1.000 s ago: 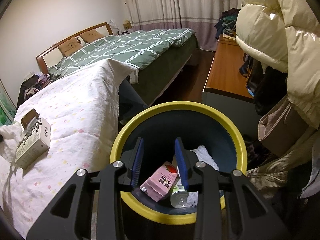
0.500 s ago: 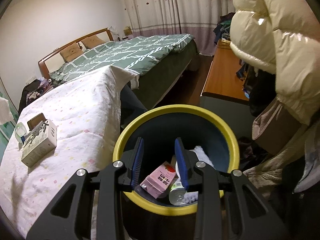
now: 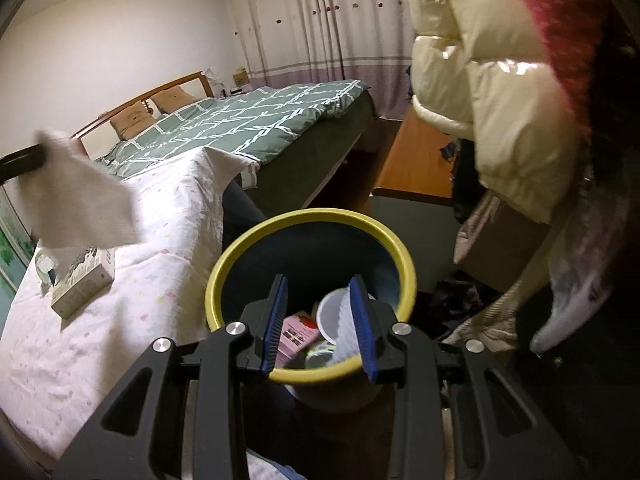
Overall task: Collect trash
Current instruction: 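Carry the towel to the yellow bin and release it with the left tool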
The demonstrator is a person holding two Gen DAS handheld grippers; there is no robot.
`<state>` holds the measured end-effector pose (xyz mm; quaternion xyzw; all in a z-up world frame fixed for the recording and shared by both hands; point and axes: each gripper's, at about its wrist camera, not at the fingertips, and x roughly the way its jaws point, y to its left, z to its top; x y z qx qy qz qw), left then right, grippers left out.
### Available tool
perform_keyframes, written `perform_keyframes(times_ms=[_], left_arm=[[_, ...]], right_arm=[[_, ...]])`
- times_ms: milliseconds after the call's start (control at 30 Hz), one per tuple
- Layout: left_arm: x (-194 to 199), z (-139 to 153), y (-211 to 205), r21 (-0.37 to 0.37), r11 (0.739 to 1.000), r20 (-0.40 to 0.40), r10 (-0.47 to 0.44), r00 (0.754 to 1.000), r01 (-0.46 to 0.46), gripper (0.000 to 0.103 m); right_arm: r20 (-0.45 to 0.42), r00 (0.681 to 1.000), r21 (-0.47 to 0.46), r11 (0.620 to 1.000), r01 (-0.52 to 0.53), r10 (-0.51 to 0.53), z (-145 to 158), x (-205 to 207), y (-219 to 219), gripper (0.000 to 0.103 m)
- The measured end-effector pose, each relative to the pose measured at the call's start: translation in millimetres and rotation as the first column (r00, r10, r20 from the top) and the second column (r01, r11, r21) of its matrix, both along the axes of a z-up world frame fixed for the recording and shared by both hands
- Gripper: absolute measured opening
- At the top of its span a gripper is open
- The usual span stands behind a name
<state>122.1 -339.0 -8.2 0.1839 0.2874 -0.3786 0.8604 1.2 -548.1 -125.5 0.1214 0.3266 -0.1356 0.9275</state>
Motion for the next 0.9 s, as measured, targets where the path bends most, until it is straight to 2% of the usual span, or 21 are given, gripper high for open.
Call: perform_keyframes(times_ms=[233,467,500,633,733,800,867,900], left_arm=[[7,-52,-101,0.095,0.990,-0.081,-0.093,0.992,0.101,0.009],[22,-98,-153,0.170,0.979,-0.155,-0.085,0.984,0.111,0.010],[24,-105,-157,0.182,0.977,-0.161,-0.078,0.984,0.108,0.012],[27,-120,-165,0.202,0.974,-0.180,-0.067,0.981,0.103,0.039],[28,-124,-168,0.210,0.972,-0.185,-0.063,0.981,0.102,0.048],[26,-123,-165,0.202,0.974,-0.189,-0.060,0.980,0.098,0.049],[24,-116,-158,0.174,0.980,-0.197,-0.058,0.979,0.093,0.052],[24,-109,-149,0.155,0.984,-0.196,-0.056,0.979,0.088,0.057]], right_arm=[[-0.003,0.999,-0.011,0.999,0.039,-0.039,-2,-24,-15,0.032],[-0.020,0.998,0.010,0.998,0.061,-0.061,-10,-40,-25,0.037],[-0.021,0.998,0.013,0.998,0.063,-0.063,-11,-41,-26,0.037],[-0.014,0.997,0.021,0.997,0.072,-0.072,-13,-42,-28,0.037],[-0.007,0.997,0.019,0.997,0.075,-0.075,-11,-44,-28,0.037],[-0.004,0.997,0.017,0.997,0.075,-0.075,-9,-45,-26,0.037],[-0.004,0.997,0.019,0.997,0.072,-0.072,-9,-45,-23,0.037],[-0.005,0.998,0.020,0.997,0.070,-0.070,-9,-45,-22,0.037]])
